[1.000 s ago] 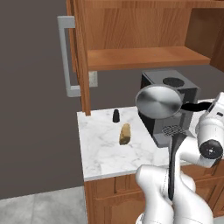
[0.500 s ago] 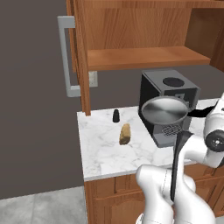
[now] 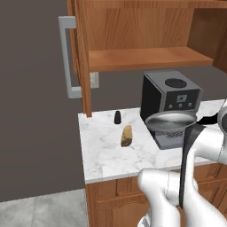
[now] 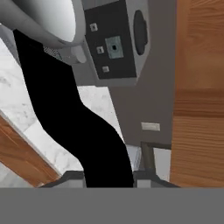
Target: Pick the pan from the cabinet and place it on the stove. Then turn on the stove burner for the pan.
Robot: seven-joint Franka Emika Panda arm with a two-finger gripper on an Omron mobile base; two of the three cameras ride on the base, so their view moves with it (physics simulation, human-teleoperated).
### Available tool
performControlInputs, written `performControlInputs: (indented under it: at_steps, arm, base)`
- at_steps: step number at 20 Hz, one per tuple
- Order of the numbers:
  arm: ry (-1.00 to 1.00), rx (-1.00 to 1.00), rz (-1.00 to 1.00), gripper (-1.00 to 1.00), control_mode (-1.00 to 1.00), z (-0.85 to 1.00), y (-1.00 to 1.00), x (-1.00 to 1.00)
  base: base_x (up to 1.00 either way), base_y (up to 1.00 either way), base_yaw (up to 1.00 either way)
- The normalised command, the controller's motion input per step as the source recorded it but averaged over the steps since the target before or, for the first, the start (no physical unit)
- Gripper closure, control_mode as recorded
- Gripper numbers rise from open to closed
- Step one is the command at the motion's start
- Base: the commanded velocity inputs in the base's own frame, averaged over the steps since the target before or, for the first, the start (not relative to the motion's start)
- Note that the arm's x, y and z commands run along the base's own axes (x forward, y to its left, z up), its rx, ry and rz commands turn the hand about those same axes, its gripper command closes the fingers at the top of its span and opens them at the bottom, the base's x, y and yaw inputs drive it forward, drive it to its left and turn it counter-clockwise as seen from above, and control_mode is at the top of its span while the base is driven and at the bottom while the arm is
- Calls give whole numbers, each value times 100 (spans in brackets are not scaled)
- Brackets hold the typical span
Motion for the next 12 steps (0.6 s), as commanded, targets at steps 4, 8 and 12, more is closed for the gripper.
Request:
performControlInputs:
  at_steps: [4,8,12]
  arm:
    - [14,0,0,100,-100,-1,34,-44]
    - [6,0,0,100,-100,-5,29,-32]
    - [2,0,0,100,-100,-2,16,-4]
  base:
    - [0,0,0]
    - [0,0,0]
    - [0,0,0]
